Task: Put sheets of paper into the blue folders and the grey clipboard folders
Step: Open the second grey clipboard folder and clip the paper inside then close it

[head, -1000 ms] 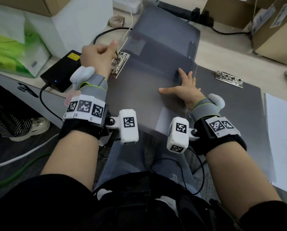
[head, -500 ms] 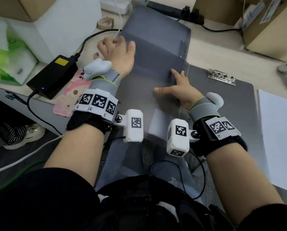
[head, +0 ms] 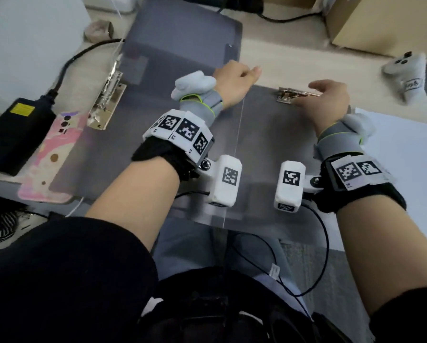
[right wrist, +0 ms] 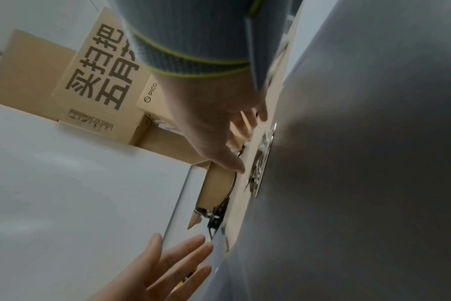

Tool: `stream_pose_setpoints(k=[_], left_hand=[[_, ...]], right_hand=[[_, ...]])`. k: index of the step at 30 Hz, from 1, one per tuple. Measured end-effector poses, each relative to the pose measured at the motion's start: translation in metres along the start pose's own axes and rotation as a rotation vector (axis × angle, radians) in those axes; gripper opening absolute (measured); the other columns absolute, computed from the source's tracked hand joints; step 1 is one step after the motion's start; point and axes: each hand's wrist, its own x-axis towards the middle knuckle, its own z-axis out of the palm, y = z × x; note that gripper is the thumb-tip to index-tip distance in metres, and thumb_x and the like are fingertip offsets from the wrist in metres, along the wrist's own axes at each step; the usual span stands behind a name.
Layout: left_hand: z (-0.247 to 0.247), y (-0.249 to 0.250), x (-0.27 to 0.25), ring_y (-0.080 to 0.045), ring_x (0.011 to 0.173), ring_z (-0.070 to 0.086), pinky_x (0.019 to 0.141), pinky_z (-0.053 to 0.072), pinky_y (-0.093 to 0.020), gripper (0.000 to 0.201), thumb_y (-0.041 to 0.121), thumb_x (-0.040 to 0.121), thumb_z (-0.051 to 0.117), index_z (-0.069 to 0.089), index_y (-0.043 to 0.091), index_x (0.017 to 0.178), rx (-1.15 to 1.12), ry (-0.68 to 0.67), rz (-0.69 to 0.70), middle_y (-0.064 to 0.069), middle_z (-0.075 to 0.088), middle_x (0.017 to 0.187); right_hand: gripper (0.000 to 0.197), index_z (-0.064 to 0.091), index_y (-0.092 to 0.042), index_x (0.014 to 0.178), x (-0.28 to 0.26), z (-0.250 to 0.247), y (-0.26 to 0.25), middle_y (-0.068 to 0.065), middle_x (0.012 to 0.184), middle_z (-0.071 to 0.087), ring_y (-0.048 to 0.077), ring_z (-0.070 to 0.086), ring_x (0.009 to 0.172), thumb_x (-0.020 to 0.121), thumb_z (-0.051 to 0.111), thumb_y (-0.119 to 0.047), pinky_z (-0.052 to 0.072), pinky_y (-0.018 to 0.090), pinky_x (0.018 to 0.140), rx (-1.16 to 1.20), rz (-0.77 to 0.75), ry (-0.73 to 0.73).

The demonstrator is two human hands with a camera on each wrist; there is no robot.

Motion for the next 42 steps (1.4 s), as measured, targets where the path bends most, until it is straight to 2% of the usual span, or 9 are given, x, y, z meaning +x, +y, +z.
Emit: stream_pose_setpoints(k=[2, 5, 10, 15, 18, 24, 29, 34, 42], left_hand=[[0.012, 0.005, 0.005, -0.031, 0.084, 0.048, 0.065, 0.034, -0.031, 0.038, 0.035, 0.097, 0.043, 0.056, 0.017, 0.068, -0.009, -0.020, 0.024, -0.008, 0.056, 0.072], [0.031, 0.009, 0.018, -0.020, 0.109, 0.060, 0.083, 0.041, -0.022, 0.028, 0.032, 0.093, 0.052, 0.068, 0.013, 0.106, -0.021, 0.006, 0.034, -0.005, 0.068, 0.113], [0.059, 0.020, 0.037, -0.019, 0.116, 0.058, 0.092, 0.041, -0.020, 0.031, 0.030, 0.089, 0.056, 0.065, 0.017, 0.116, -0.055, 0.058, -0.006, -0.002, 0.066, 0.121], [0.067, 0.024, 0.054, -0.018, 0.084, 0.068, 0.075, 0.050, -0.021, 0.014, 0.025, 0.081, 0.062, 0.074, 0.019, 0.085, -0.156, 0.184, -0.049, -0.001, 0.074, 0.087], [0.071, 0.022, 0.062, -0.016, 0.067, 0.060, 0.068, 0.052, -0.023, 0.006, 0.026, 0.078, 0.067, 0.071, 0.021, 0.077, -0.185, 0.195, -0.079, 0.008, 0.061, 0.062], [0.066, 0.022, 0.076, -0.011, 0.073, 0.052, 0.053, 0.034, -0.017, 0.033, 0.023, 0.079, 0.071, 0.049, 0.025, 0.055, -0.041, 0.133, -0.049, 0.006, 0.059, 0.078], [0.068, 0.027, 0.080, -0.012, 0.076, 0.050, 0.044, 0.033, -0.016, 0.037, 0.015, 0.082, 0.066, 0.044, 0.025, 0.054, 0.045, 0.094, -0.014, 0.013, 0.047, 0.060], [0.068, 0.015, 0.083, -0.009, 0.055, 0.045, 0.051, 0.035, -0.018, 0.035, 0.021, 0.079, 0.071, 0.046, 0.024, 0.053, -0.112, 0.060, -0.042, 0.012, 0.048, 0.058], [0.064, 0.049, 0.067, -0.015, 0.065, 0.055, 0.072, 0.058, -0.040, 0.028, 0.025, 0.079, 0.067, 0.050, 0.029, 0.057, -0.324, 0.100, 0.099, 0.005, 0.060, 0.068]], right_hand=[[0.056, 0.061, -0.010, 0.114, 0.008, -0.004, 0.011, 0.014, 0.124, 0.060, 0.029, 0.052, 0.119, 0.066, 0.075, -0.036, 0.039, 0.032, 0.101, -0.237, 0.036, -0.045], [0.082, 0.055, -0.001, 0.119, 0.014, -0.007, 0.024, 0.023, 0.132, 0.050, 0.036, 0.039, 0.128, 0.065, 0.072, -0.060, 0.031, 0.041, 0.110, -0.539, 0.026, -0.198], [0.099, 0.027, -0.014, 0.146, 0.019, -0.007, 0.043, 0.018, 0.157, 0.013, 0.032, 0.008, 0.146, 0.071, 0.061, -0.070, 0.007, 0.043, 0.120, -0.558, -0.025, -0.276], [0.100, 0.005, -0.023, 0.152, 0.020, -0.010, 0.043, 0.013, 0.159, -0.009, 0.029, -0.010, 0.148, 0.077, 0.050, -0.073, -0.006, 0.042, 0.120, -0.596, -0.025, -0.367], [0.100, 0.003, -0.023, 0.152, 0.021, -0.009, 0.045, 0.013, 0.159, -0.012, 0.029, -0.013, 0.147, 0.079, 0.049, -0.072, -0.007, 0.043, 0.120, -0.585, -0.014, -0.383], [0.098, 0.000, -0.022, 0.152, 0.020, -0.008, 0.043, 0.013, 0.159, -0.015, 0.029, -0.015, 0.147, 0.081, 0.048, -0.070, -0.007, 0.044, 0.120, -0.571, -0.015, -0.404], [0.098, -0.001, -0.021, 0.152, 0.019, -0.008, 0.043, 0.012, 0.159, -0.015, 0.030, -0.015, 0.147, 0.082, 0.047, -0.070, -0.006, 0.046, 0.120, -0.589, -0.022, -0.414], [0.098, -0.003, -0.021, 0.152, 0.021, -0.008, 0.042, 0.011, 0.159, -0.016, 0.029, -0.017, 0.147, 0.082, 0.045, -0.071, -0.007, 0.046, 0.119, -0.598, -0.028, -0.430], [0.099, -0.003, -0.021, 0.152, 0.019, -0.009, 0.043, 0.010, 0.159, -0.016, 0.030, -0.018, 0.146, 0.082, 0.049, -0.068, -0.008, 0.047, 0.119, -0.549, -0.041, -0.430]])
